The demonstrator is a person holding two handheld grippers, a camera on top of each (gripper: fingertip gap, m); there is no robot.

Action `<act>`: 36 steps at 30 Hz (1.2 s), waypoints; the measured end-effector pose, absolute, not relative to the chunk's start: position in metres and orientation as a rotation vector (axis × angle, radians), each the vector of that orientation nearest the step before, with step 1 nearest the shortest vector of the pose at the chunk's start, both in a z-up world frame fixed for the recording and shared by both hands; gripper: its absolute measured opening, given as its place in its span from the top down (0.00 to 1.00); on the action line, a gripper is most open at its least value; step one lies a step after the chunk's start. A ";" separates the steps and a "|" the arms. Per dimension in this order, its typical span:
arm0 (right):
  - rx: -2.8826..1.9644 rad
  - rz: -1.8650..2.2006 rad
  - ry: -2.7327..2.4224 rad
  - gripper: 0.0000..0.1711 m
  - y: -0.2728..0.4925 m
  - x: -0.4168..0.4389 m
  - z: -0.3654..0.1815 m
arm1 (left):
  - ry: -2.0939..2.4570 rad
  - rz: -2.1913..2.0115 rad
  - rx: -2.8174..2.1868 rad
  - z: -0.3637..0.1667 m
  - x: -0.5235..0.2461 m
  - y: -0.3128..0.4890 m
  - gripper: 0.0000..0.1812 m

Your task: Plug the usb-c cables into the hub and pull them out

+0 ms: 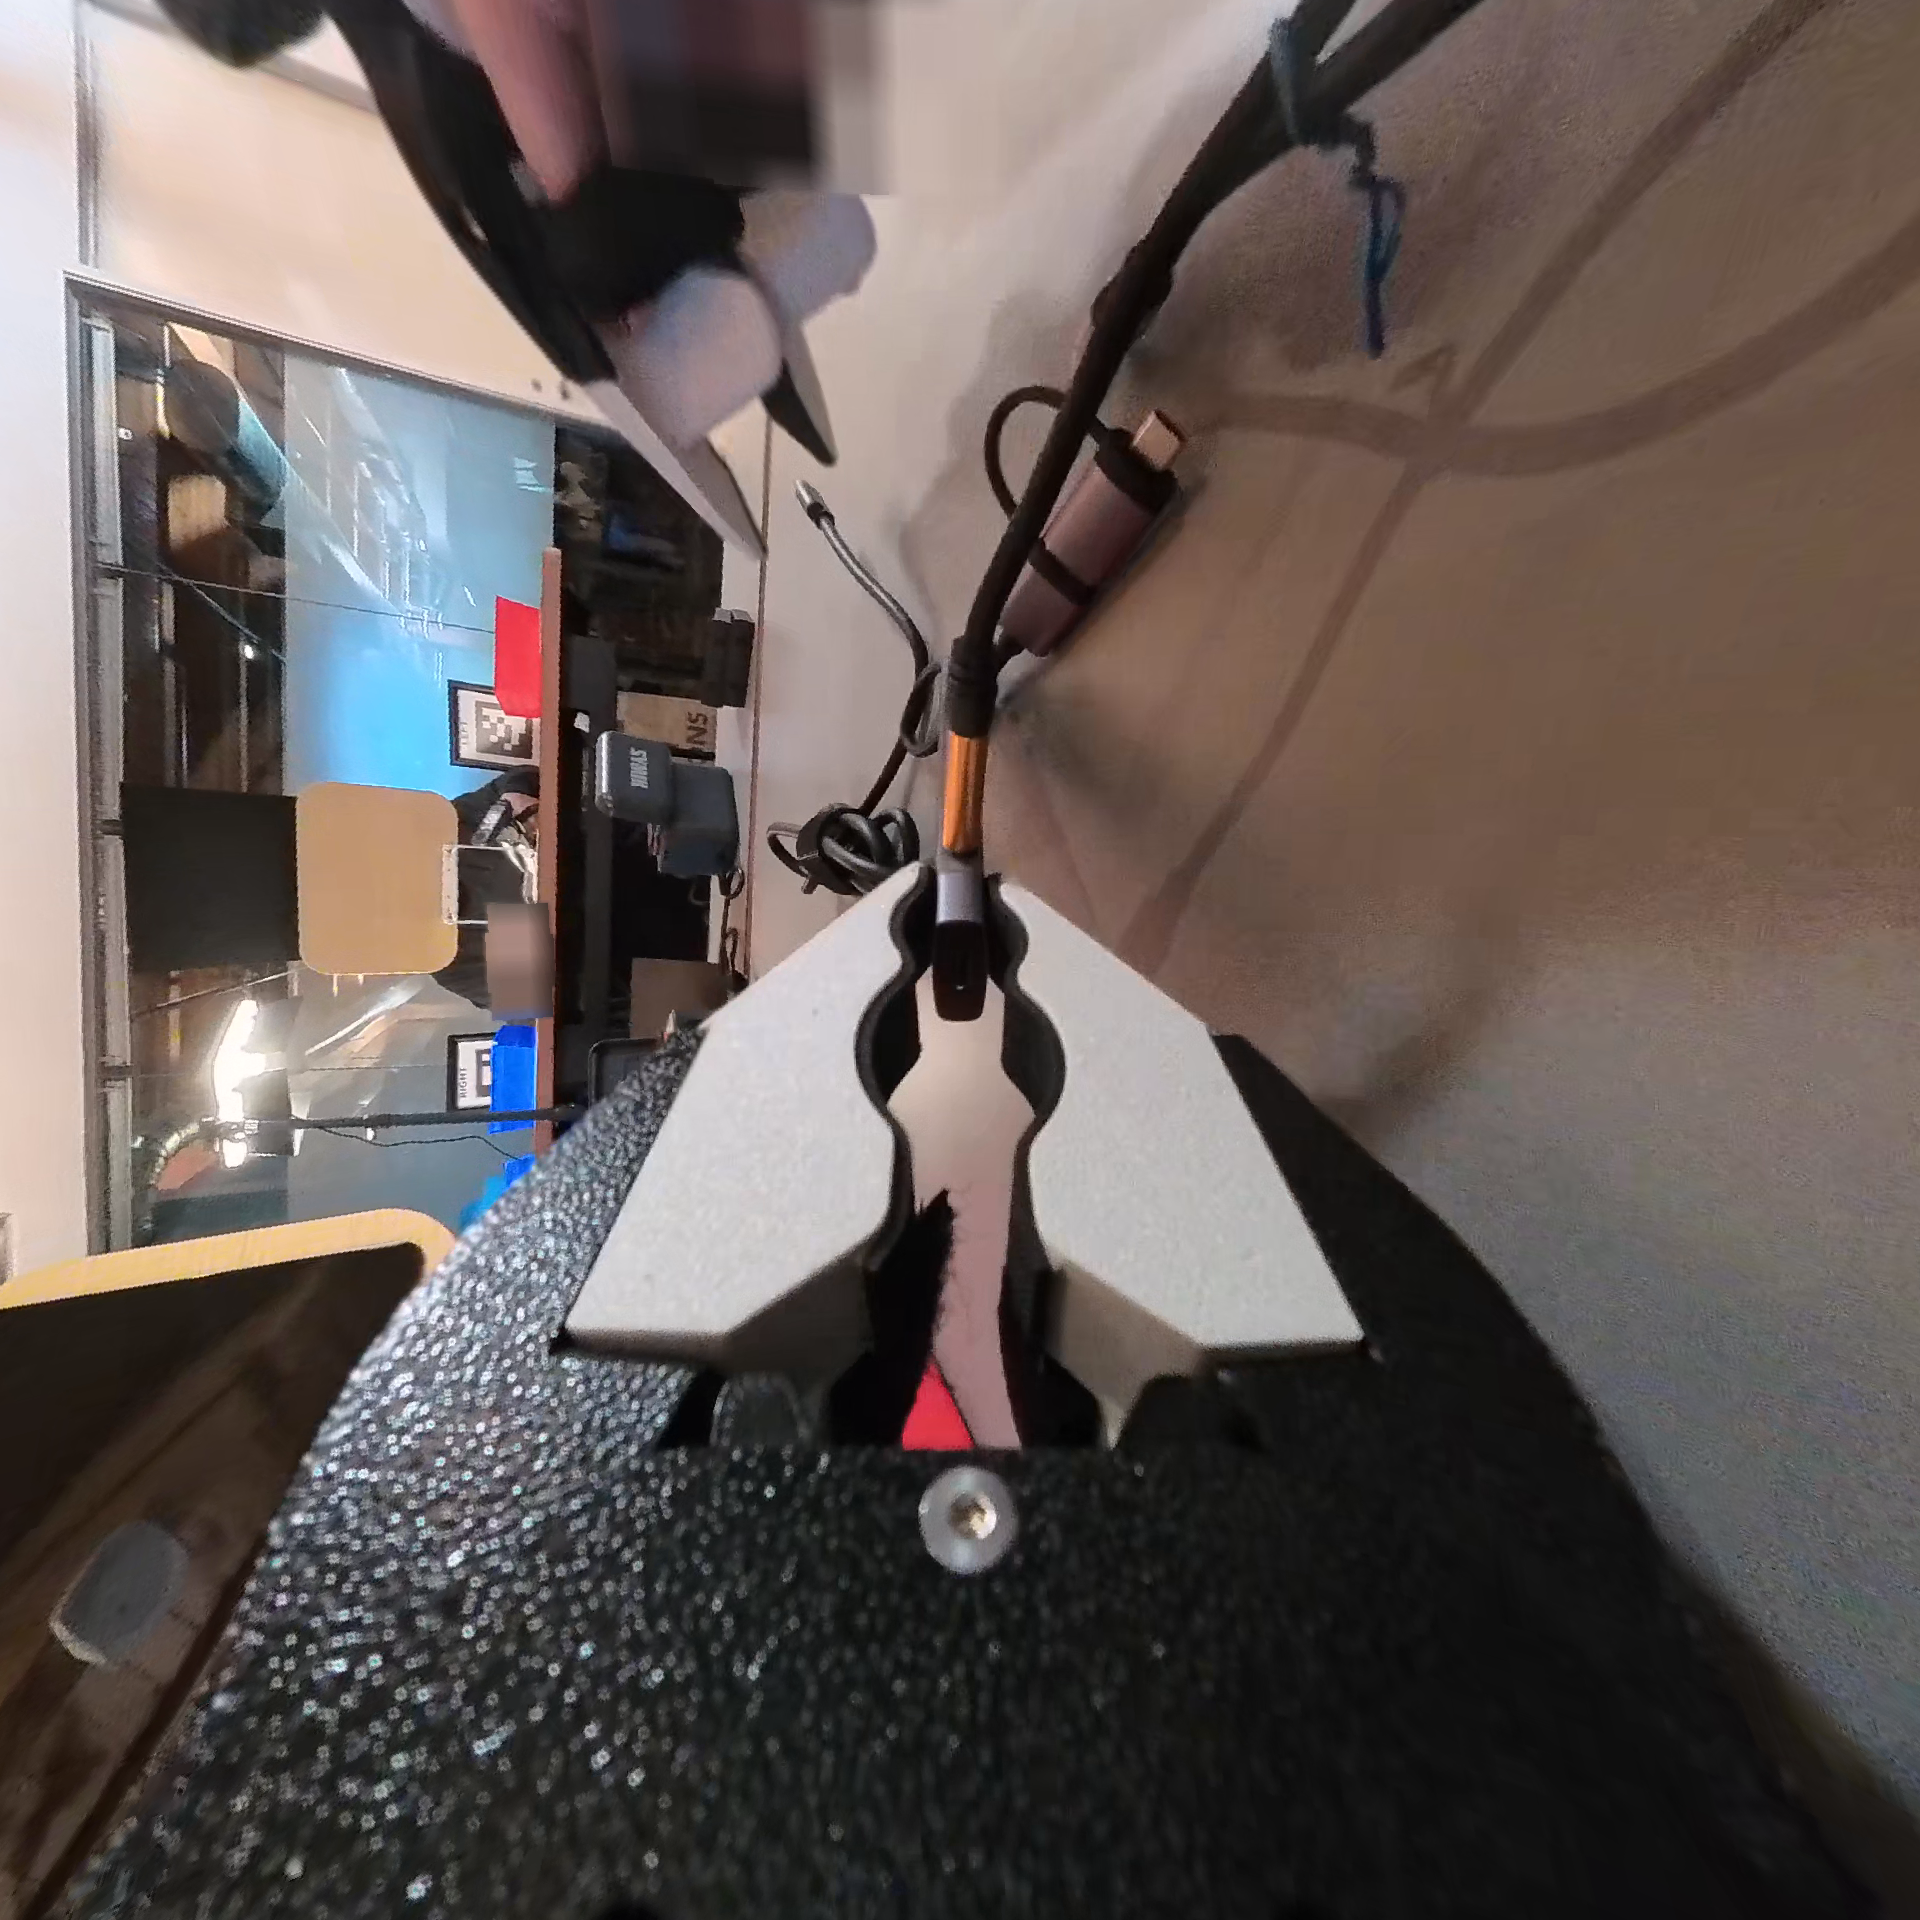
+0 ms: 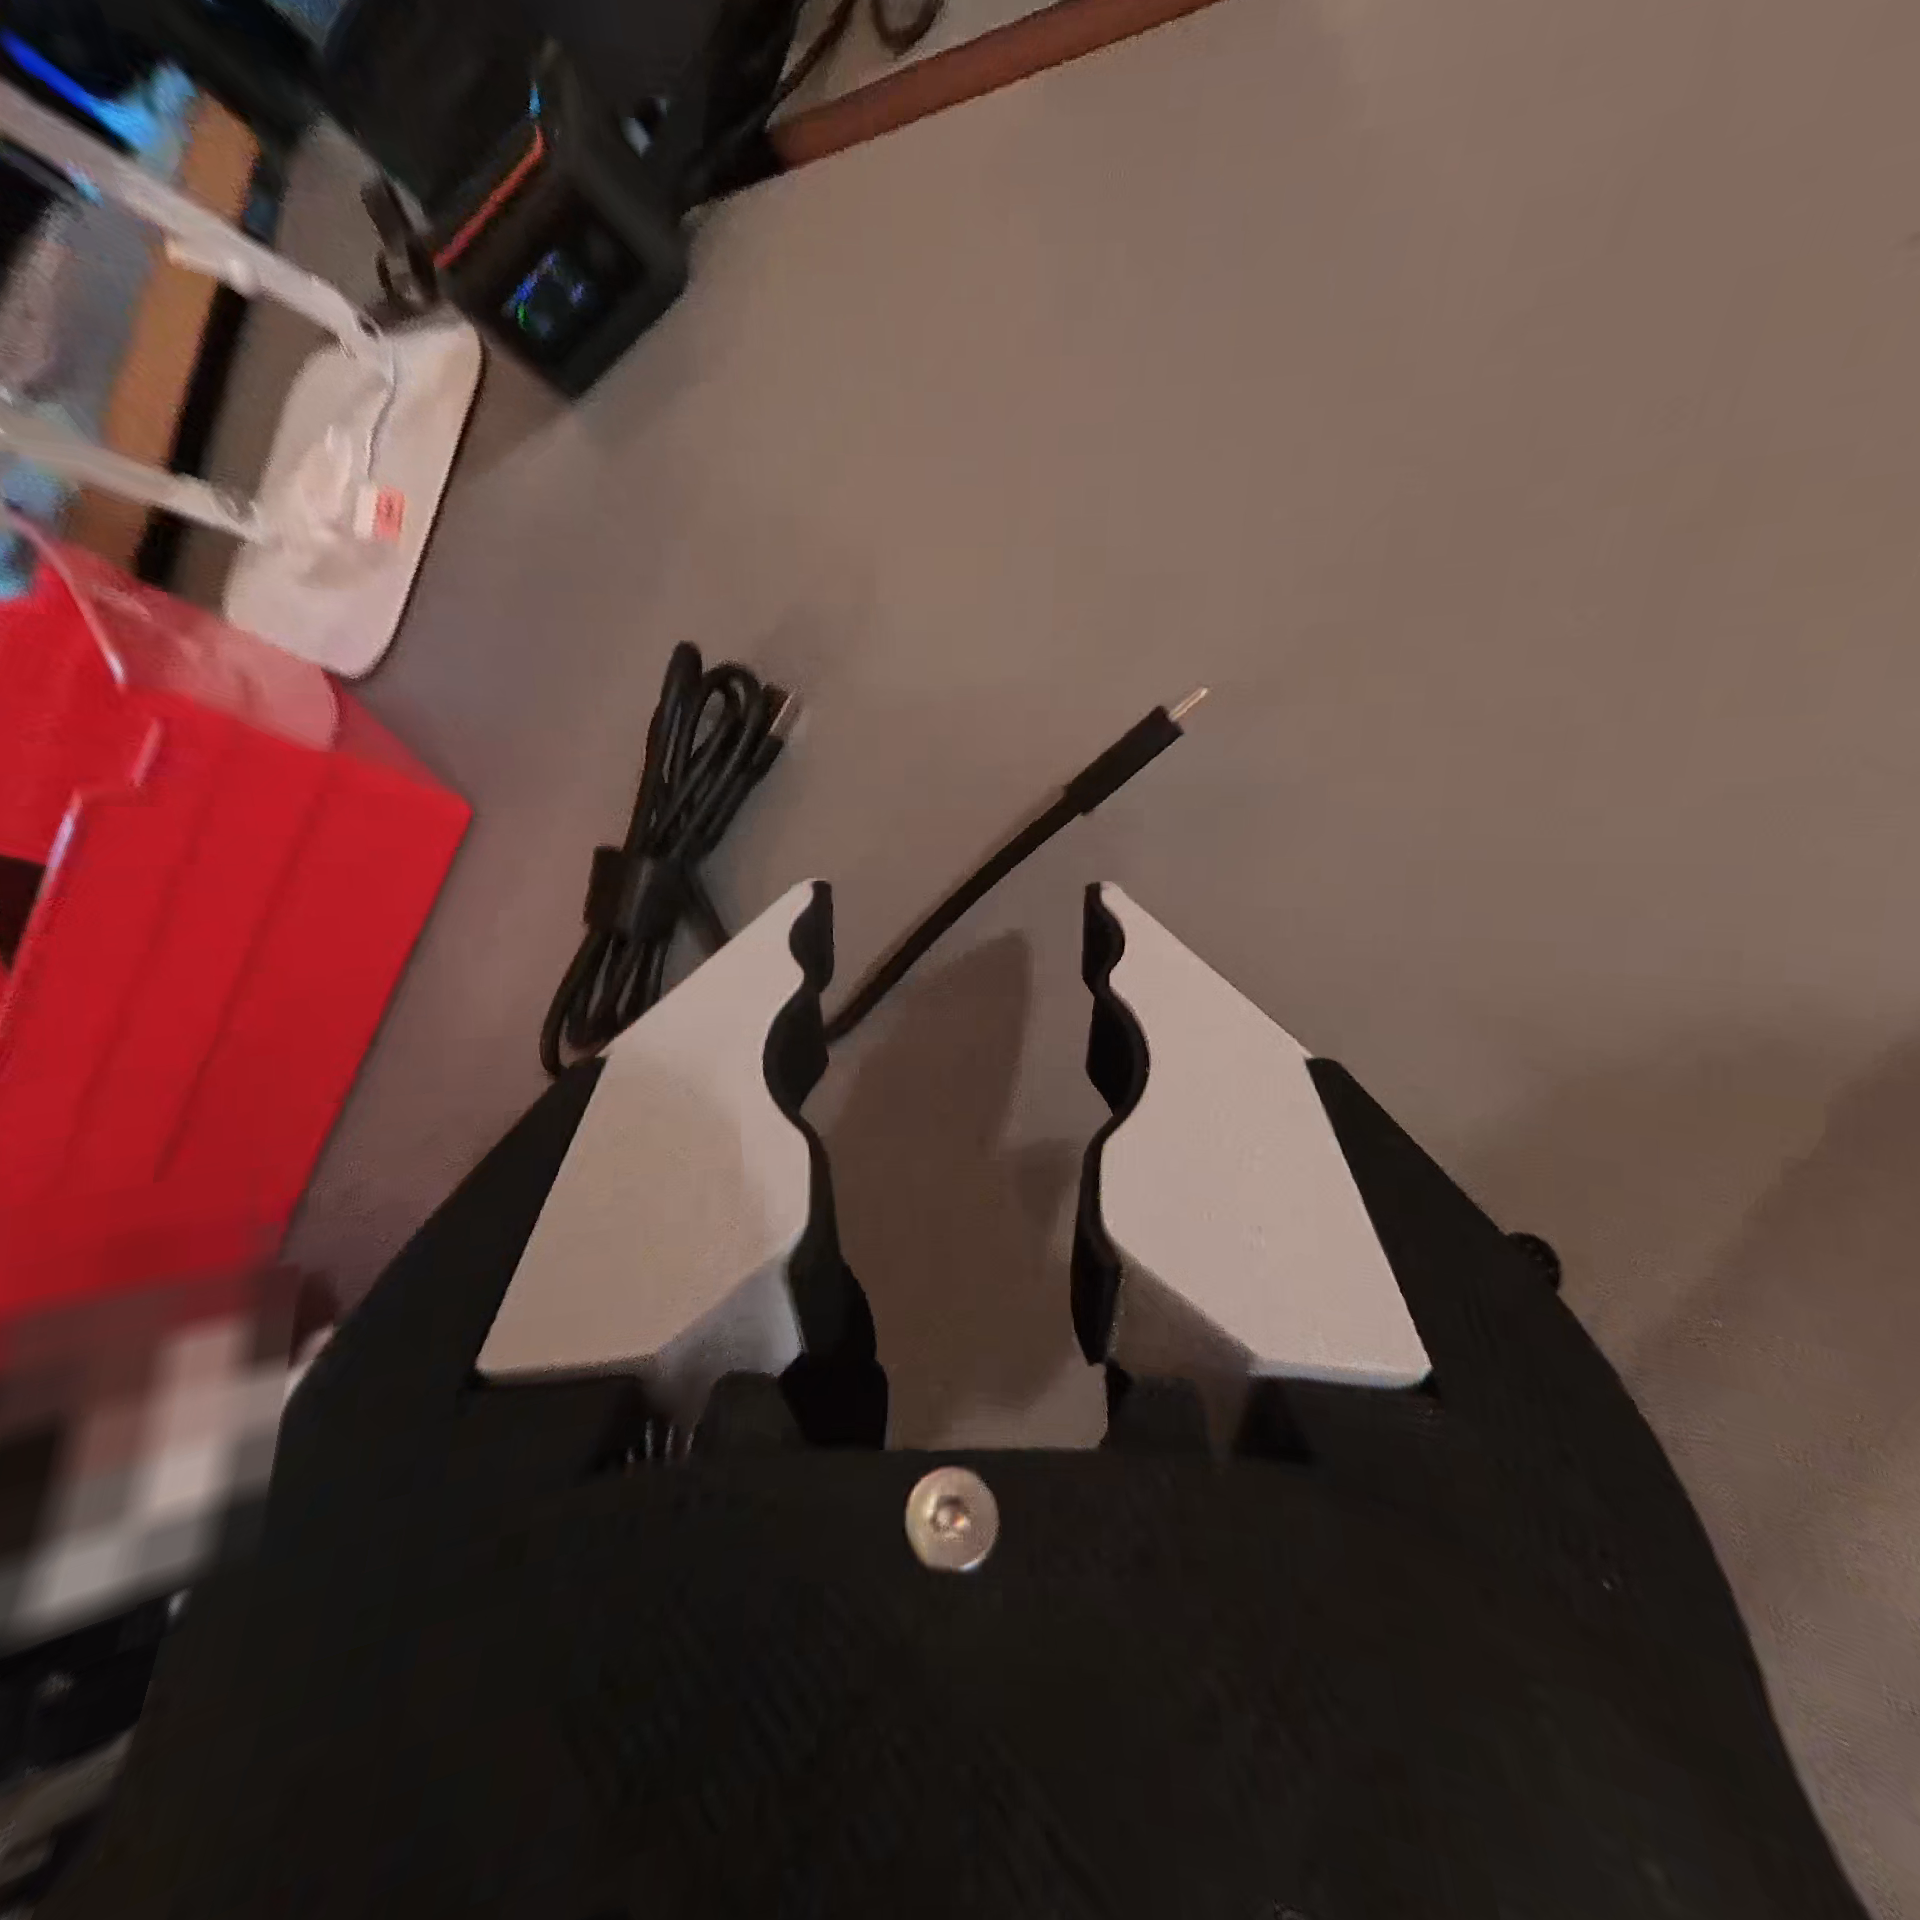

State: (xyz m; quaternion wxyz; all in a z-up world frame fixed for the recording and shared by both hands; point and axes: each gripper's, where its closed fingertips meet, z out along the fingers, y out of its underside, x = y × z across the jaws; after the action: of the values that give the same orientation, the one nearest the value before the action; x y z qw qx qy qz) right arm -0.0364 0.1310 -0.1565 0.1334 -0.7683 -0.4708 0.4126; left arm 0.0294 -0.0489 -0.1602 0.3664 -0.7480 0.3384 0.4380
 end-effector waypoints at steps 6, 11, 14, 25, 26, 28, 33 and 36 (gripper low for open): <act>-2.192 1.129 -1.359 0.79 0.133 -0.060 -0.178 | 0.897 1.136 -1.910 -0.160 0.033 -0.047 0.96; -2.034 1.027 -1.412 0.93 0.140 -0.067 -0.172 | 0.869 1.162 -1.914 -0.156 0.029 -0.049 0.96; -1.850 1.013 -1.387 0.96 0.150 -0.064 -0.130 | 0.818 1.165 -1.911 -0.150 0.024 -0.050 0.96; -1.136 0.680 -1.406 0.97 0.135 -0.031 0.037 | 0.616 1.257 -1.770 -0.108 0.013 -0.056 0.96; -1.115 0.657 -1.392 0.97 0.138 -0.032 0.042 | 0.611 1.257 -1.724 -0.101 0.016 -0.057 0.96; -1.099 0.645 -1.362 0.98 0.144 -0.037 0.045 | 0.593 1.209 -1.625 -0.086 0.028 -0.059 0.96; -1.114 0.635 -1.373 0.99 0.147 -0.048 0.019 | 0.556 1.110 -1.538 -0.071 0.039 -0.062 0.96; -1.063 0.529 -1.398 0.99 0.144 -0.042 0.013 | 0.521 1.180 -1.674 -0.086 0.017 -0.061 0.96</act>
State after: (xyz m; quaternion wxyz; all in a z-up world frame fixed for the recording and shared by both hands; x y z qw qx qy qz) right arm -0.0425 0.1445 0.0129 0.6081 -0.4600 -0.6050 0.2291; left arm 0.0166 -0.0608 -0.0864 0.4917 -0.6897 0.2146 0.4863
